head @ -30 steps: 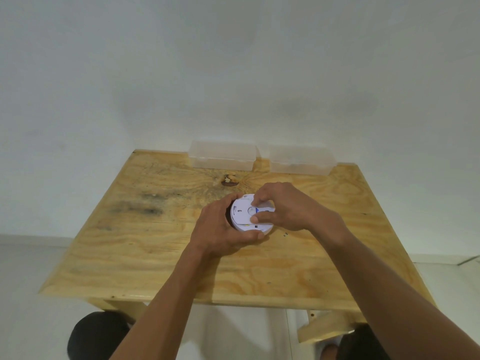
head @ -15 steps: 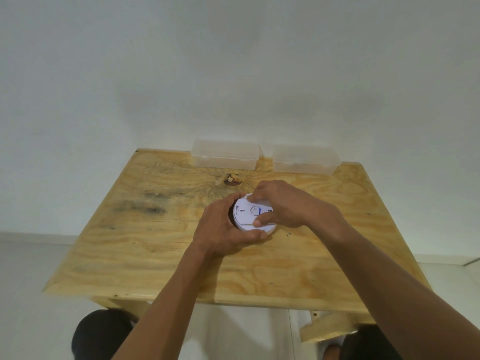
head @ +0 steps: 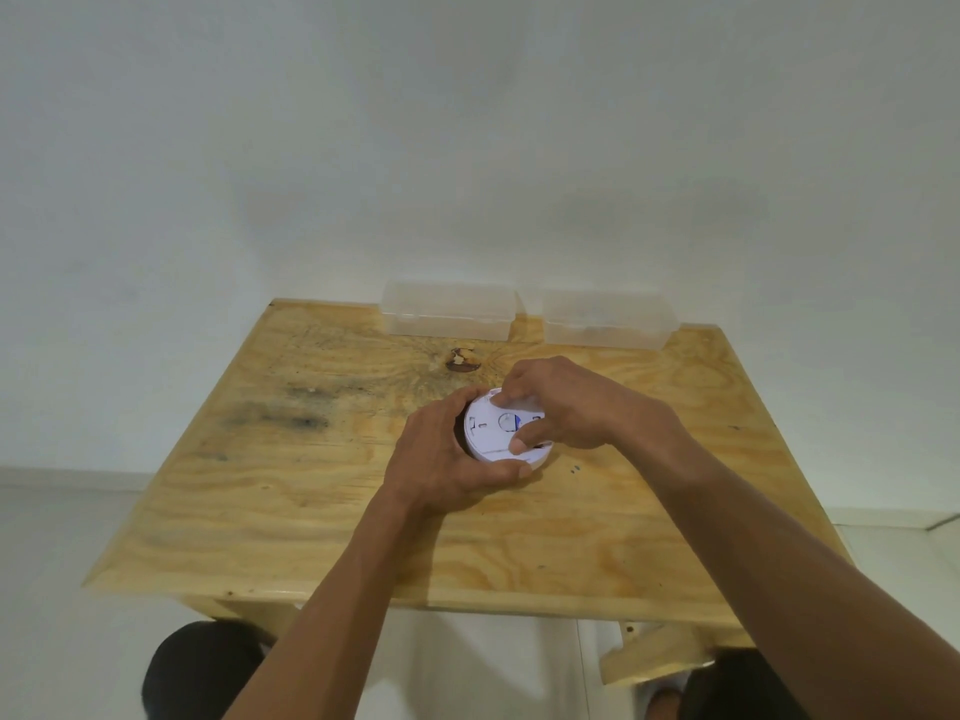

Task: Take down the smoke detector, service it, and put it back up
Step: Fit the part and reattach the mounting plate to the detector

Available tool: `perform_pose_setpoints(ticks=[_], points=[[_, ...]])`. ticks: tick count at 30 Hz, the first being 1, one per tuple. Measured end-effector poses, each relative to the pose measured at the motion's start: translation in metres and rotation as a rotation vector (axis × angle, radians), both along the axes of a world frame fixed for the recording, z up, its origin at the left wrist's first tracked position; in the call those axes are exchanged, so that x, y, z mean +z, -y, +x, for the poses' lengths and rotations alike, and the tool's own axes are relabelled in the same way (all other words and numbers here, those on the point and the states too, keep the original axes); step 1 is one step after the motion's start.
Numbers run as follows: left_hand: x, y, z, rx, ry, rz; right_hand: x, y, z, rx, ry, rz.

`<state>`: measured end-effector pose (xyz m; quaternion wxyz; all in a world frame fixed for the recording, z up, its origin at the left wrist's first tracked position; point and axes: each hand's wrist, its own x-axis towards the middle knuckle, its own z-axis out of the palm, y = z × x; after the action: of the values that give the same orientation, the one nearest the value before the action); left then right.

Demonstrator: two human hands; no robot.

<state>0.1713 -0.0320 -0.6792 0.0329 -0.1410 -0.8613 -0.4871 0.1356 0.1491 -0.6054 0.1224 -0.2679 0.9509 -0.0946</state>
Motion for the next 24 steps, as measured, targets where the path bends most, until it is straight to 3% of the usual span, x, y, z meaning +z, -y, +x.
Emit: perform_pose_setpoints(ticks=[17, 24], points=[[0.003, -0.001, 0.001, -0.014, -0.023, 0.001, 0.000, 0.000, 0.012, -0.068, -0.021, -0.033], [-0.001, 0.001, 0.000, 0.008, -0.012, -0.028, -0.007, -0.007, 0.019, -0.220, 0.040, -0.294]])
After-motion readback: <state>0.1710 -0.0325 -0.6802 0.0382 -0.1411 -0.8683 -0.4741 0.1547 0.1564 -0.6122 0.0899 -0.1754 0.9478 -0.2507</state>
